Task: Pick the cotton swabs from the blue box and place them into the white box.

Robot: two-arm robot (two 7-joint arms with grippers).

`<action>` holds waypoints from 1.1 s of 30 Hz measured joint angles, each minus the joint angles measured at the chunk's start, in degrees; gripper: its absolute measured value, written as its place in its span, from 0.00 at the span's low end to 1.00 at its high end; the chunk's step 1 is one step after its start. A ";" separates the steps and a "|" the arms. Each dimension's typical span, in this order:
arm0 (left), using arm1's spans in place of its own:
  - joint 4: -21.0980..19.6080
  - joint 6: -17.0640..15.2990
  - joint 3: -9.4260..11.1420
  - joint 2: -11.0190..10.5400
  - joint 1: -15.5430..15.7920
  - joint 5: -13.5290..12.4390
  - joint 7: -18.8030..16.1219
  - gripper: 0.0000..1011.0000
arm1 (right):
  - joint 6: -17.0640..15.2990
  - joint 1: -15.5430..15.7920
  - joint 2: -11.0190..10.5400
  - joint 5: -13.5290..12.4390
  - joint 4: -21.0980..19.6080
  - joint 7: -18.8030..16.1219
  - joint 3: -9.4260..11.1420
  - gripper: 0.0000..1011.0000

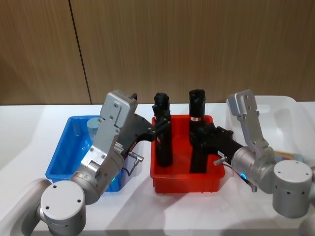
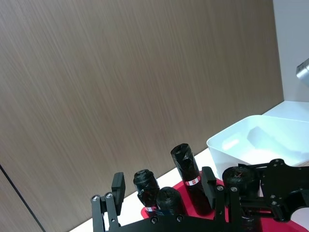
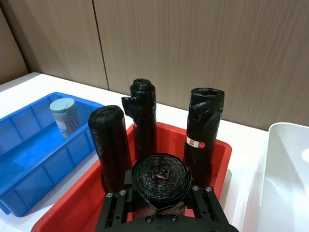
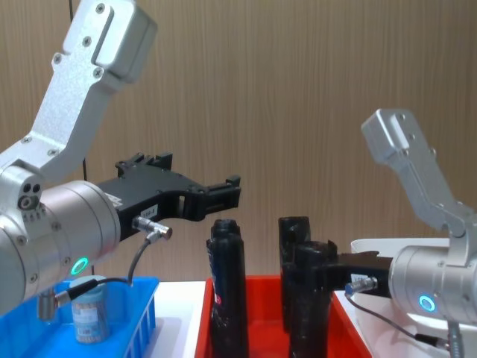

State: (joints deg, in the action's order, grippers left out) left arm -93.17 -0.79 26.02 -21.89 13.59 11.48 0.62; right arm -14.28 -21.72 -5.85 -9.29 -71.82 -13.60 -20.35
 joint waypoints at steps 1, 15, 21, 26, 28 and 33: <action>0.00 0.00 0.00 0.00 0.00 0.00 0.00 0.99 | 0.03 0.09 -0.05 -0.05 -0.22 0.03 0.02 0.56; 0.00 0.00 0.00 0.00 0.00 0.00 0.00 0.99 | 0.61 2.12 -1.36 -1.04 -5.31 0.63 0.60 0.54; 0.00 0.00 0.00 0.00 0.00 0.00 0.00 0.99 | 0.82 3.08 -2.21 -1.43 -8.14 0.97 1.04 0.54; 0.00 0.00 0.00 0.00 0.00 0.00 0.00 0.99 | 0.84 3.74 -2.86 -1.97 -10.36 1.26 1.46 0.54; 0.00 0.00 0.00 0.00 0.00 0.00 0.00 0.99 | 0.83 4.02 -3.18 -2.25 -11.46 1.36 1.72 0.54; 0.00 0.00 0.00 0.00 0.00 0.00 0.00 0.99 | 0.63 4.48 -3.94 -3.12 -13.91 1.59 2.40 0.54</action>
State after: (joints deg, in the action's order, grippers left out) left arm -93.17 -0.79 26.03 -21.89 13.58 11.48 0.62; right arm -13.65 -17.24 -9.79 -12.41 -85.73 -12.01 -17.95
